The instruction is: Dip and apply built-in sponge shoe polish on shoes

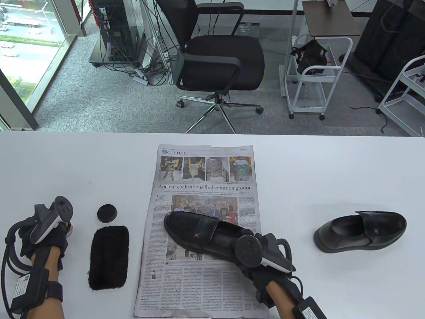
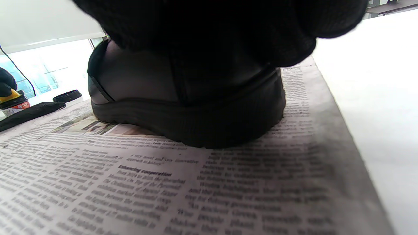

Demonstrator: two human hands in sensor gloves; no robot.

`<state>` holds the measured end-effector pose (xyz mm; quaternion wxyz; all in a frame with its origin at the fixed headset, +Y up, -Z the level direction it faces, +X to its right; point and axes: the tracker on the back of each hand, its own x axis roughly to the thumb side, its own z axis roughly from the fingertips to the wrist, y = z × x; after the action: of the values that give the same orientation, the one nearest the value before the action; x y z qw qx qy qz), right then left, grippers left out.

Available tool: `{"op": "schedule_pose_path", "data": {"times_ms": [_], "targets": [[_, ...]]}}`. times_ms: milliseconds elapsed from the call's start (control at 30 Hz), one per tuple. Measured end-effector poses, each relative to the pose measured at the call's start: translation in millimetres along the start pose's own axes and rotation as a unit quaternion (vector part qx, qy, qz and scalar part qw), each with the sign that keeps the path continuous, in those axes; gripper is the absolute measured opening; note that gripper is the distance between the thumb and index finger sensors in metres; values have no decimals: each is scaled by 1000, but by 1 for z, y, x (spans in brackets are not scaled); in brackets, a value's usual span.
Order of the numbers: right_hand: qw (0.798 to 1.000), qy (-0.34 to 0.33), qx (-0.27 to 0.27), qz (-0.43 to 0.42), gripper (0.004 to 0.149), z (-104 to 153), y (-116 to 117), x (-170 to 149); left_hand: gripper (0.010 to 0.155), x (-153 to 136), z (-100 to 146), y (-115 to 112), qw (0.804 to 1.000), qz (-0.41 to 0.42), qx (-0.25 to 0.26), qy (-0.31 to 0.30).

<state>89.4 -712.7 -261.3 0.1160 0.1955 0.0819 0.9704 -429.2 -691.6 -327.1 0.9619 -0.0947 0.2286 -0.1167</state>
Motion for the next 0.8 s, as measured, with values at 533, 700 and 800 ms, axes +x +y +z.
{"op": "schedule_pose_path", "data": {"times_ms": [533,700,800], "targets": [[1000,-1,-3,1,39,1,0,0,46,84,83,77,973,66,106,-192],[1000,-2,-5,0,39,1,1,0,46,153,116,82,942,94,105,-304],[1000,-2,-6,-1,39,1,1,0,46,190,132,81,924,103,80,-360]]}}
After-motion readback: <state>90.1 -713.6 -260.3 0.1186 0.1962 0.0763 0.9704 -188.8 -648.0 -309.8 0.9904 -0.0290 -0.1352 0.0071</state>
